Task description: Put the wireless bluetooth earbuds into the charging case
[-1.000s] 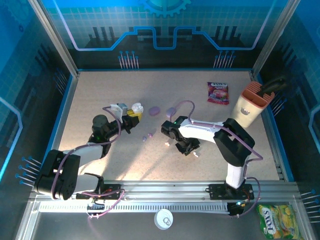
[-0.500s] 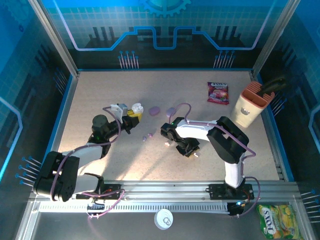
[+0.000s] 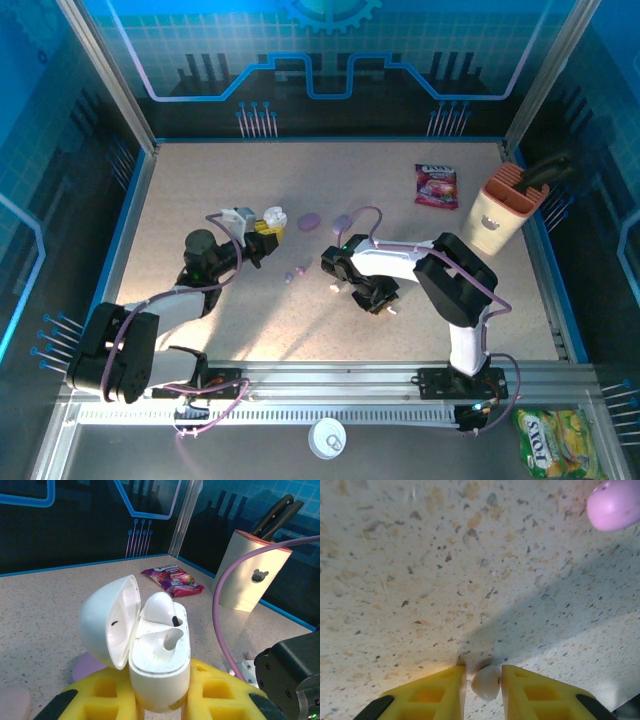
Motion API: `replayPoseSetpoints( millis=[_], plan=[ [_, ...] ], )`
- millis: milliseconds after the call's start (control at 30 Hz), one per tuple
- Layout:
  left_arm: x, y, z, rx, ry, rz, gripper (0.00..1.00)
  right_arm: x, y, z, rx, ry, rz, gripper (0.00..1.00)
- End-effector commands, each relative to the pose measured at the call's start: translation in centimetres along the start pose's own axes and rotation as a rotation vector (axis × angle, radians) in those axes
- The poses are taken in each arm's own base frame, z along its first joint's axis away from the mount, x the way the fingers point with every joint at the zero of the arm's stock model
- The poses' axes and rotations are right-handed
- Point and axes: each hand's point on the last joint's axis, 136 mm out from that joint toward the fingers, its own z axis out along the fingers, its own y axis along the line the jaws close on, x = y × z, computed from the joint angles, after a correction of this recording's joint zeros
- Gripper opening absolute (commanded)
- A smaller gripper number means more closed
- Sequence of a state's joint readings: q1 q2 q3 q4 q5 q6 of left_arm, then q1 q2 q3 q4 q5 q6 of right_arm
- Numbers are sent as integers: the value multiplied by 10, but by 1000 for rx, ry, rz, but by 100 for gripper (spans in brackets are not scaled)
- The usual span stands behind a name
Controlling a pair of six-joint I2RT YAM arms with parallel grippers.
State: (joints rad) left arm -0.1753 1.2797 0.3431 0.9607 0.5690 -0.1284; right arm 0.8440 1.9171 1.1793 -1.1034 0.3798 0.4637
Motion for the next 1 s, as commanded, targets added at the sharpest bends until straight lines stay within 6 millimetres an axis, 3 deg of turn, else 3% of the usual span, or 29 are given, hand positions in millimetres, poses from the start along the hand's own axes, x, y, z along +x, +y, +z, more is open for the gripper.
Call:
replayPoseSetpoints(
  millis=[0, 667, 967],
  plan=[
    [-5, -7, -1, 18, -10, 29, 10, 13, -4, 3, 6, 44, -17, 26],
    [-2, -5, 0, 16, -1, 25, 10, 21, 0, 4, -32, 57, -28, 27],
    [-2, -6, 0, 19, 1, 24, 10, 19, 2, 10, -26, 64, -20, 20]
  ],
)
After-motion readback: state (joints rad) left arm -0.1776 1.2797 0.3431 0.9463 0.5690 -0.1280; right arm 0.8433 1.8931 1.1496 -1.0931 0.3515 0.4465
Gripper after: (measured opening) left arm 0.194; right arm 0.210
